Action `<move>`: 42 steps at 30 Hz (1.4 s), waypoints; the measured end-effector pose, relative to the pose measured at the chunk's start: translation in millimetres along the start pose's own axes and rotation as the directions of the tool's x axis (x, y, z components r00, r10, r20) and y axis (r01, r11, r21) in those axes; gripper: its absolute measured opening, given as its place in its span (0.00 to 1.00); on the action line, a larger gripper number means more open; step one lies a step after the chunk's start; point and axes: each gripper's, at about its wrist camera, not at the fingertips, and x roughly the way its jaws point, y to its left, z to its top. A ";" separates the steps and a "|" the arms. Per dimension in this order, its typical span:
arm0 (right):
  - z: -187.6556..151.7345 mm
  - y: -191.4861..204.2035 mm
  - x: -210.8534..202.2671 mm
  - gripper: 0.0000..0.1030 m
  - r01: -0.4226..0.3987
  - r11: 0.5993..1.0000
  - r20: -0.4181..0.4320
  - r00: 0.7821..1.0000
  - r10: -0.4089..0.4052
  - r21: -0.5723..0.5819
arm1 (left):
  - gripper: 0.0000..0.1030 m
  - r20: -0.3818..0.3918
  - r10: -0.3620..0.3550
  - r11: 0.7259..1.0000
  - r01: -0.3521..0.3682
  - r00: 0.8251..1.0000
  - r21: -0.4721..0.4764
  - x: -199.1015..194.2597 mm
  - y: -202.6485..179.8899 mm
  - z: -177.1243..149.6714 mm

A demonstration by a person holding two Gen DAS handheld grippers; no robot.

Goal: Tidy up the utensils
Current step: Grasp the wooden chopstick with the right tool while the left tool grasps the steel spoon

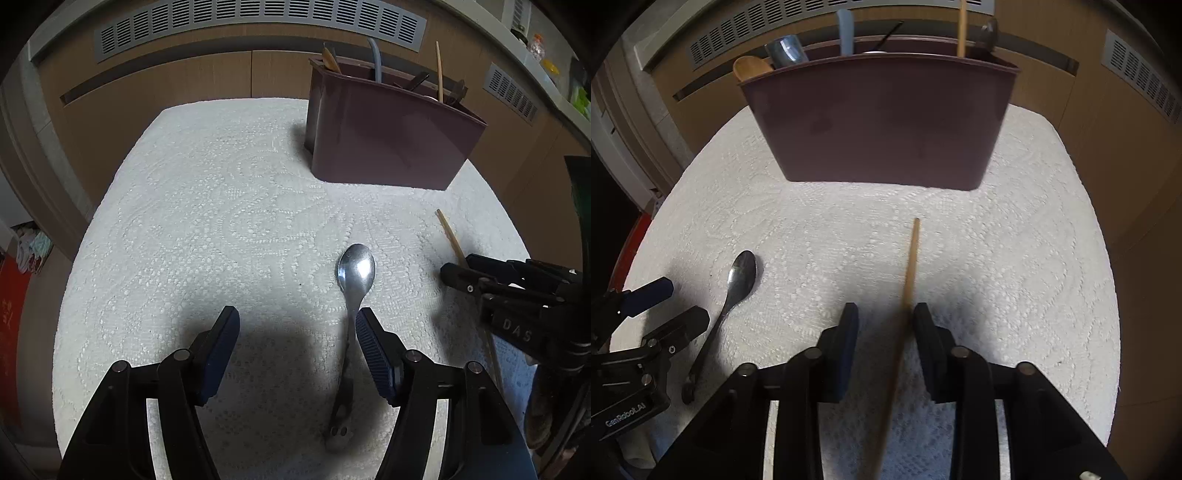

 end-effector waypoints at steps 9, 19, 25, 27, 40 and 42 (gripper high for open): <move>-10.7 6.5 -14.0 0.05 0.029 0.996 0.053 0.998 -0.024 -0.085 | 0.64 -0.007 -0.005 1.000 0.005 1.000 0.006 0.3 -2.3 0.5; -14.0 -29.2 -53.2 0.04 -0.003 1.000 0.159 0.987 0.003 0.004 | 0.65 -0.006 -0.031 0.998 0.031 1.000 0.046 -2.9 -17.1 1.8; -16.0 -37.7 -61.6 0.04 -0.030 0.999 0.185 0.982 0.025 0.024 | 0.64 0.029 -0.134 0.991 0.133 0.991 0.028 -3.0 -9.4 7.9; -18.2 -38.0 -62.0 0.04 -0.037 0.999 0.187 0.982 0.032 0.022 | 0.64 0.025 -0.114 0.992 0.112 0.993 0.066 -2.0 -13.7 13.2; -24.1 -34.0 -60.2 0.05 -0.074 0.997 0.186 0.980 0.072 0.004 | 0.37 -0.078 -0.018 0.974 0.035 0.997 0.222 44.5 -45.1 41.7; -24.4 -34.9 -61.3 0.05 -0.079 0.997 0.188 0.979 0.077 0.004 | 0.28 -0.079 -0.021 0.973 0.039 0.997 0.227 42.7 -45.2 42.1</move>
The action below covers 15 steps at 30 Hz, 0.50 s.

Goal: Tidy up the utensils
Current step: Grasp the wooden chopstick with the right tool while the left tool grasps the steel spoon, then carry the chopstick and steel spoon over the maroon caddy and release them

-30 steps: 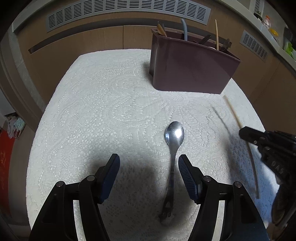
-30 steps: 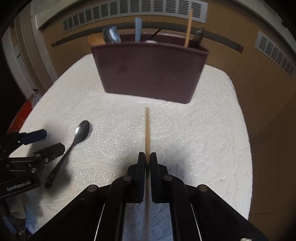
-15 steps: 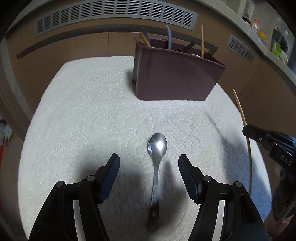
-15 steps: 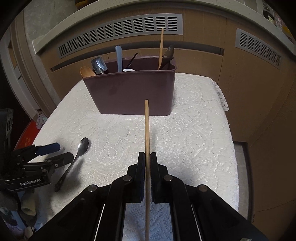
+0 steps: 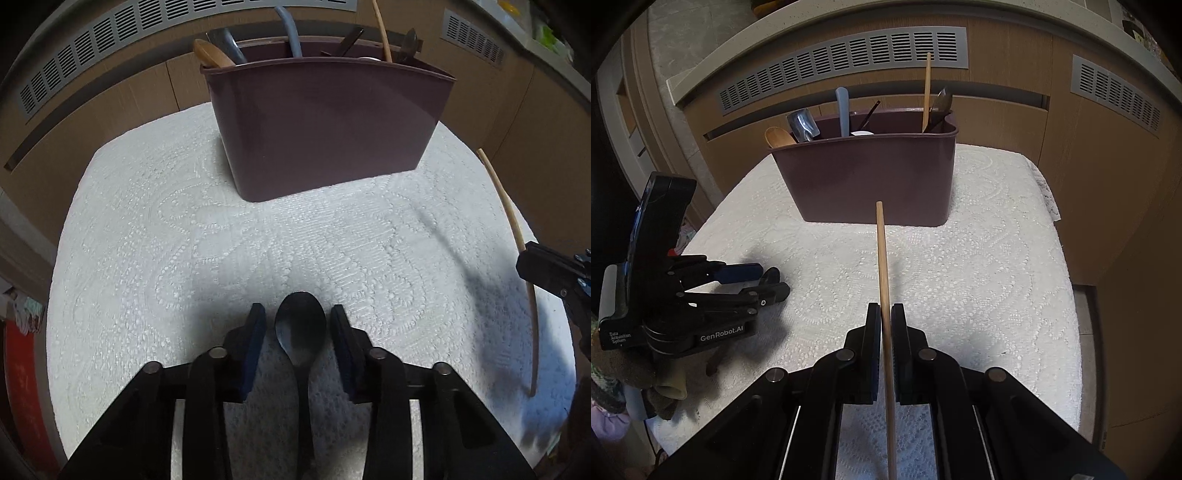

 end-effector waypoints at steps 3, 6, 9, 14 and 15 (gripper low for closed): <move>0.2 -0.7 0.6 0.05 -0.005 1.000 -0.003 1.000 0.005 0.003 | 0.28 0.002 -0.014 1.000 0.014 1.000 0.004 -2.3 -0.3 -0.9; 1.1 0.6 0.3 0.05 -0.003 1.000 -0.006 1.000 0.004 0.003 | 0.28 0.022 -0.038 0.999 0.038 0.999 0.001 -7.4 -0.8 -3.8; 2.6 2.0 -5.1 0.05 -0.009 1.000 0.006 1.000 0.009 0.007 | 0.28 0.083 -0.091 0.995 0.094 0.992 -0.032 -24.3 3.3 -12.4; 3.6 4.1 -20.7 0.05 -0.015 1.000 0.042 0.999 0.014 0.004 | 0.28 0.196 -0.138 0.985 0.156 0.971 -0.080 -63.8 12.4 -33.8; 3.6 4.7 -24.0 0.05 -0.011 1.000 0.047 0.999 0.011 0.002 | 0.28 0.220 -0.145 0.982 0.167 0.965 -0.085 -72.5 13.3 -36.4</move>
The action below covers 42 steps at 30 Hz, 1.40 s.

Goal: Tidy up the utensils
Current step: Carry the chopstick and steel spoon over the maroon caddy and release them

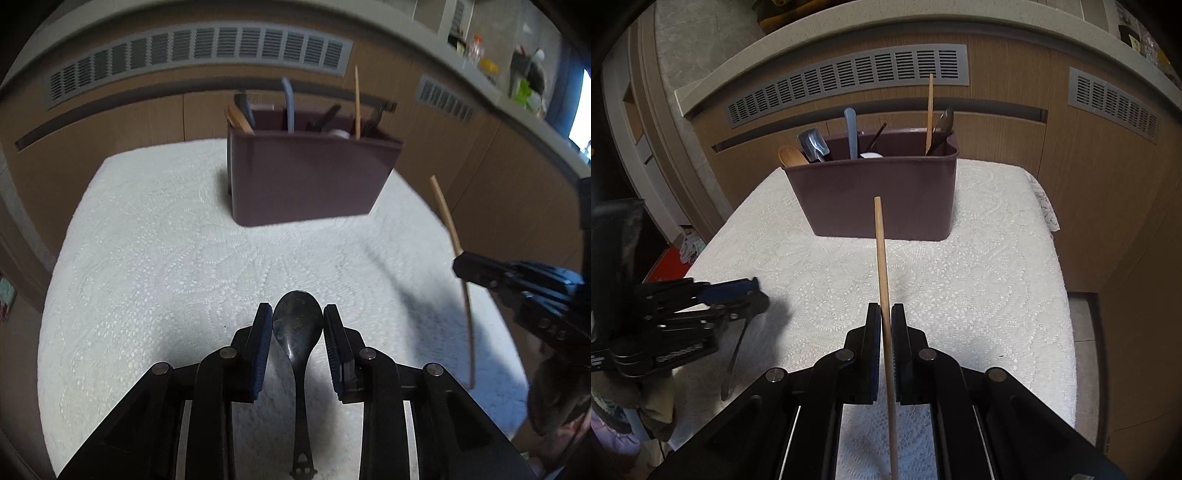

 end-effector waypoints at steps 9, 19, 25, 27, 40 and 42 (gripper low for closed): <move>5.5 5.4 -23.3 0.05 0.007 1.000 0.058 0.998 -0.006 -0.014 | 0.28 0.101 -0.021 1.000 0.021 0.995 0.003 -43.3 -3.8 9.1; 16.5 8.8 -35.5 0.05 0.012 1.000 0.106 0.994 -0.010 -0.024 | 0.28 0.149 -0.024 1.000 0.023 0.989 0.005 -57.7 -10.4 29.1; 61.6 12.0 -69.1 0.05 0.034 0.998 0.245 0.969 -0.021 -0.049 | 0.28 0.328 -0.040 0.997 0.014 0.944 0.080 -109.4 -27.8 94.4; 89.9 15.9 -92.7 0.05 0.060 0.995 0.332 0.943 -0.031 -0.075 | 0.28 0.401 -0.035 0.994 -0.009 0.916 0.107 -126.4 -33.9 121.9; 198.6 25.1 -95.4 0.05 0.144 0.984 0.463 0.883 -0.080 -0.106 | 0.28 0.480 -0.069 0.997 0.046 0.875 0.058 -93.9 -9.0 209.6; 199.3 24.9 -77.4 0.05 0.154 0.982 0.441 0.893 -0.091 -0.109 | 0.28 0.460 -0.069 0.997 0.052 0.885 0.049 -80.2 -4.5 211.6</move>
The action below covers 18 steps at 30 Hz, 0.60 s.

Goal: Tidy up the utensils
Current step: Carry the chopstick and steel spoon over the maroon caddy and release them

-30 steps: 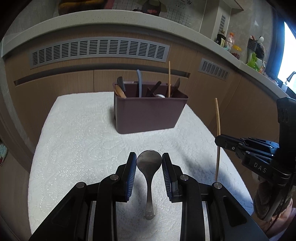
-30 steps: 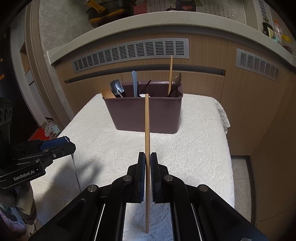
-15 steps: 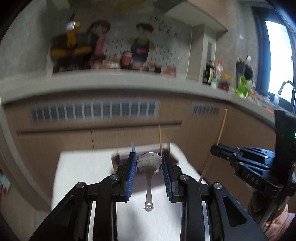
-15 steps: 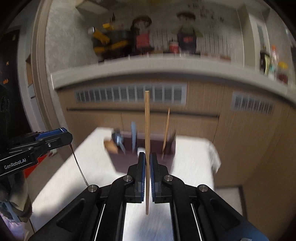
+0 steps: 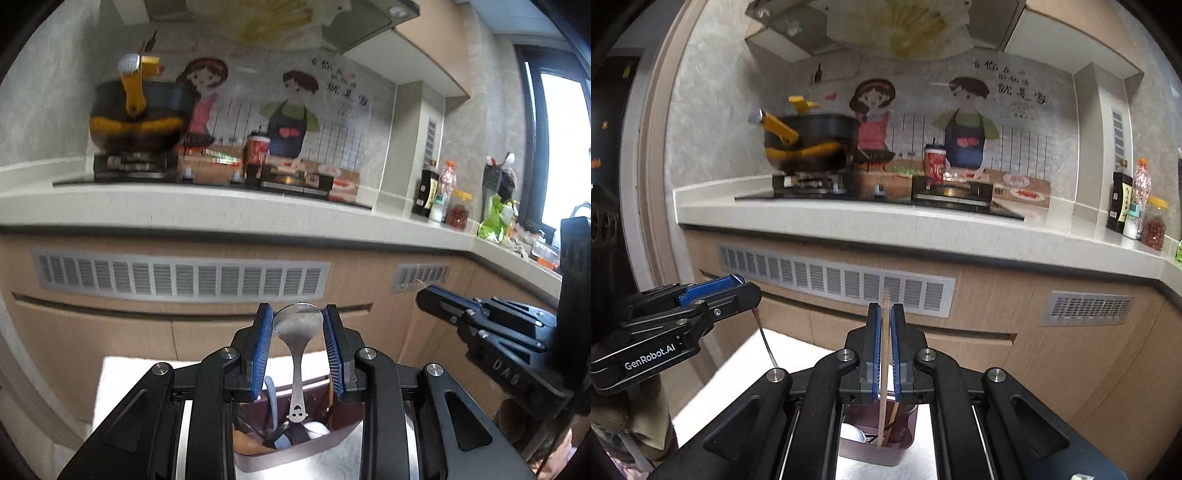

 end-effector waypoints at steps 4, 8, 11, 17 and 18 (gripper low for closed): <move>-16.6 2.2 25.2 0.05 0.014 1.000 -0.049 0.999 -0.015 -0.012 | 0.28 -0.030 0.022 1.000 -0.022 0.999 -0.001 21.4 5.6 -15.6; -29.1 -2.8 44.1 0.05 0.015 1.000 -0.093 0.996 -0.015 0.001 | 0.28 -0.092 0.026 1.000 -0.027 0.995 -0.013 44.6 10.8 -29.9; -36.6 -8.7 50.6 0.05 -0.008 1.000 -0.140 0.990 0.011 0.015 | 0.28 -0.111 0.019 0.999 -0.022 0.994 -0.028 49.8 12.9 -36.7; -86.7 -2.9 45.5 0.16 -0.265 0.964 -0.313 0.915 0.253 0.007 | 0.28 -0.099 0.014 1.000 -0.016 0.995 -0.026 38.8 16.6 -42.7; -94.8 1.8 46.2 0.22 -0.287 0.958 -0.336 0.902 0.271 0.002 | 0.28 -0.098 0.014 0.999 -0.017 0.995 -0.028 35.6 17.0 -43.8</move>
